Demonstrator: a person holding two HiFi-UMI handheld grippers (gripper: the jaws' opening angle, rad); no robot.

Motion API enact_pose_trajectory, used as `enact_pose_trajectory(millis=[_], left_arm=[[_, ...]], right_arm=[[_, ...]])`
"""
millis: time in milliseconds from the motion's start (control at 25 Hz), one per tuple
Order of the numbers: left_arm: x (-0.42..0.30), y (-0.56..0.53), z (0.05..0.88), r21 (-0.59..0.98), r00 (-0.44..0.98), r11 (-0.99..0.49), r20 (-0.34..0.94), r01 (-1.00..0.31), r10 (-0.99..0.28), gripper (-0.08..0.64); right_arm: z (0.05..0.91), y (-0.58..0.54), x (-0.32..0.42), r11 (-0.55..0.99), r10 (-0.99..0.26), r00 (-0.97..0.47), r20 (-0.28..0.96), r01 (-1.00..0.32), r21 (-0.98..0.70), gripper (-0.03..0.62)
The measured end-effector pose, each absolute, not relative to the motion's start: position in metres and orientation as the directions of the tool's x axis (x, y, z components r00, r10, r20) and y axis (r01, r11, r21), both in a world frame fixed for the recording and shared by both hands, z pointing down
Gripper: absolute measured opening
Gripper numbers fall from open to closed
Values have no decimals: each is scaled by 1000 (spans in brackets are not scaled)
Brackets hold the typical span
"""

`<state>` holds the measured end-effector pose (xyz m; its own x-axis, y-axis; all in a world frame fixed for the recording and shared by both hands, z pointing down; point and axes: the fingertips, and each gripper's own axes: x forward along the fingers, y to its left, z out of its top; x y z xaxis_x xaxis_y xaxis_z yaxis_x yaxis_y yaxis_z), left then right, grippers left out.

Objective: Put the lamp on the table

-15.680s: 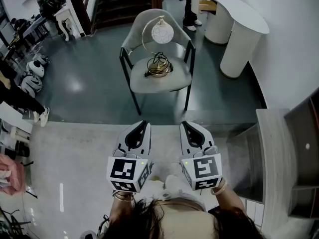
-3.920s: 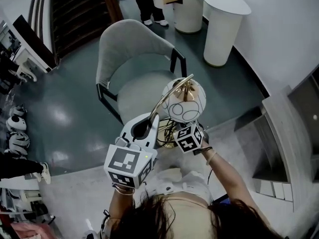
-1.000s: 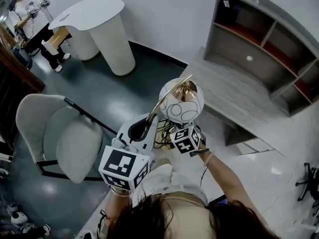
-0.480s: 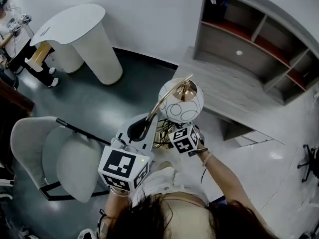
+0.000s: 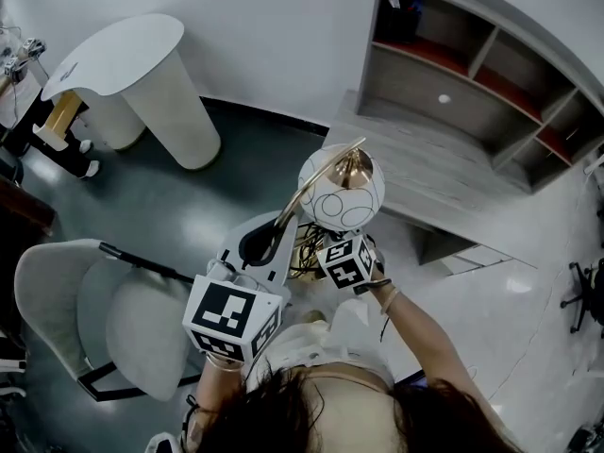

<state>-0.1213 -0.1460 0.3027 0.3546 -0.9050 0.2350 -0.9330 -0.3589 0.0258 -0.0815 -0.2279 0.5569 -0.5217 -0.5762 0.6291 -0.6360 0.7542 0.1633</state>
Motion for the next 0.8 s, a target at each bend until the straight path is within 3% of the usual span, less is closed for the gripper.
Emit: enact_pose_trajectory(millis=[800], left_arm=[[-62, -204, 293, 21, 352, -357, 226, -934, -908, 9]], right_arm=[[546, -289, -25, 747, -593, -536, 601, -644, 162, 51]])
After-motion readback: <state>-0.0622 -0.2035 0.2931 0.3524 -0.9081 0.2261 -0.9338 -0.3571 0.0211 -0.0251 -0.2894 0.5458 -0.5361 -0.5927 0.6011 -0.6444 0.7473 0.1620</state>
